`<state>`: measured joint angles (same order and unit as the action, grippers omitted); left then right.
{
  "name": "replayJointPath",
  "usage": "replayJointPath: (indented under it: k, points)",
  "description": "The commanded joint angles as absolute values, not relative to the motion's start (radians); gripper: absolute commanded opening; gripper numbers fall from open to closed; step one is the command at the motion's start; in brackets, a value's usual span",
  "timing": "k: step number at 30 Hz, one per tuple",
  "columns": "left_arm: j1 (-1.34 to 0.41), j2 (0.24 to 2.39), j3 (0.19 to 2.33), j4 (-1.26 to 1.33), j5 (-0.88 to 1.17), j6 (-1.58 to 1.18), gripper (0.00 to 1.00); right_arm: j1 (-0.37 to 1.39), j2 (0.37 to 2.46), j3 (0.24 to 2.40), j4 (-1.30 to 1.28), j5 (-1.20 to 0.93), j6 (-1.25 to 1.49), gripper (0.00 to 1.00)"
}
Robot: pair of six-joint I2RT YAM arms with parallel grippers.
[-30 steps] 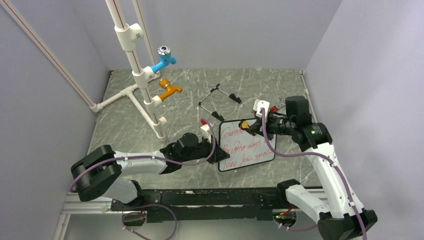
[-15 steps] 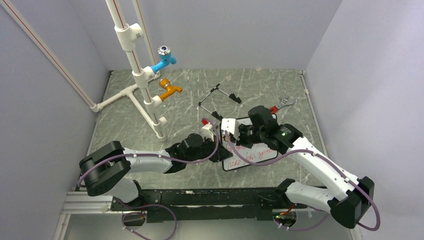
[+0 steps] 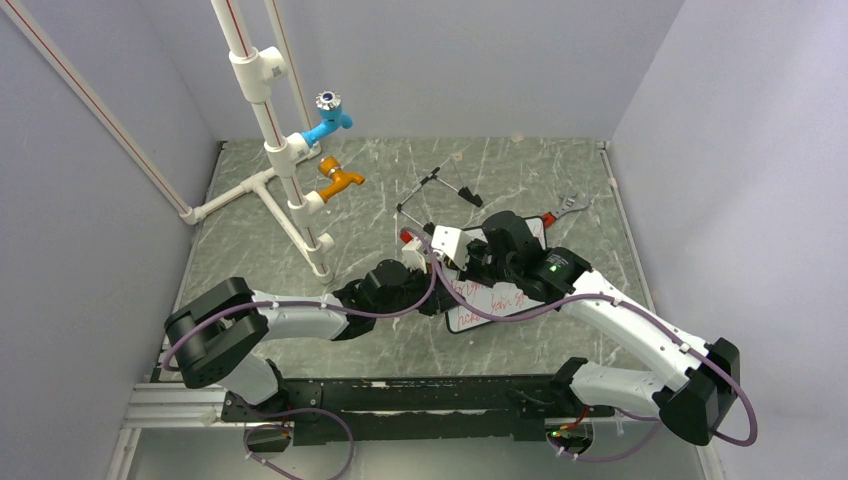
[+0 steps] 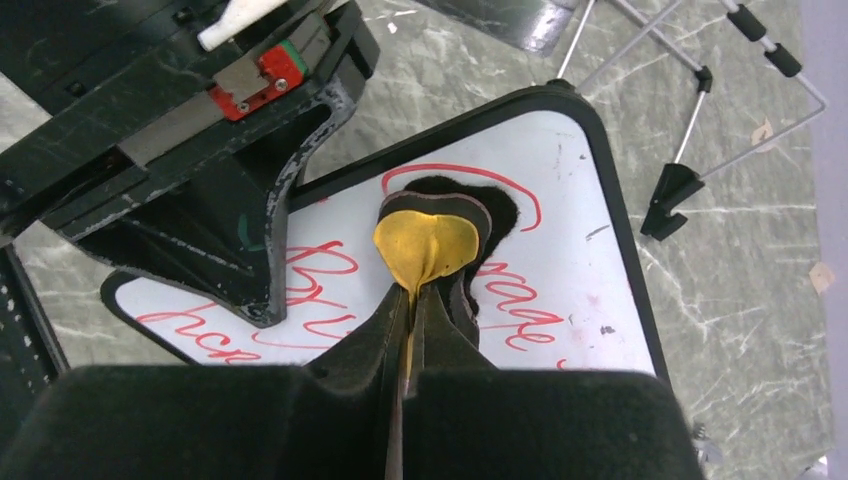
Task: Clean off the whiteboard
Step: Erase the whiteboard at the center of the board.
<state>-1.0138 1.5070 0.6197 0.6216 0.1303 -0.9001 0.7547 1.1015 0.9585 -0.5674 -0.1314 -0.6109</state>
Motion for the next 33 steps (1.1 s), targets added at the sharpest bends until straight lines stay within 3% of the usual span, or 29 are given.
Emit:
replayJointPath:
  k: [1,4,12,19,23,26,30,33]
  points:
    - [-1.057,1.522,0.644,0.769,0.27,-0.833,0.0,0.761,1.128,0.971,-0.56,-0.302,-0.669,0.0]
    - [-1.054,1.531,0.657,0.769,0.294,-0.825,0.0,0.771,1.144,0.965,-0.553,-0.334,-0.662,0.0]
    - [-1.054,1.542,0.66,0.783,0.339,-0.818,0.0,0.674,1.136,0.975,-0.379,-0.054,-0.488,0.0]
    - [-1.054,1.534,0.657,0.785,0.348,-0.829,0.0,0.733,1.111,0.901,-0.536,-0.363,-0.676,0.0]
    - [-1.053,1.525,0.664,0.749,0.344,-0.828,0.0,0.771,1.104,0.885,-0.601,-0.414,-0.753,0.0]
    - [-1.052,1.525,0.676,0.729,0.355,-0.823,0.0,0.772,1.108,0.905,-0.557,-0.325,-0.708,0.0]
    - [-1.052,1.533,0.679,0.743,0.385,-0.822,0.0,0.738,1.142,0.972,-0.41,-0.043,-0.586,0.0]
    - [-1.052,1.528,0.667,0.753,0.397,-0.82,0.0,0.711,1.145,1.001,-0.402,-0.008,-0.56,0.0]
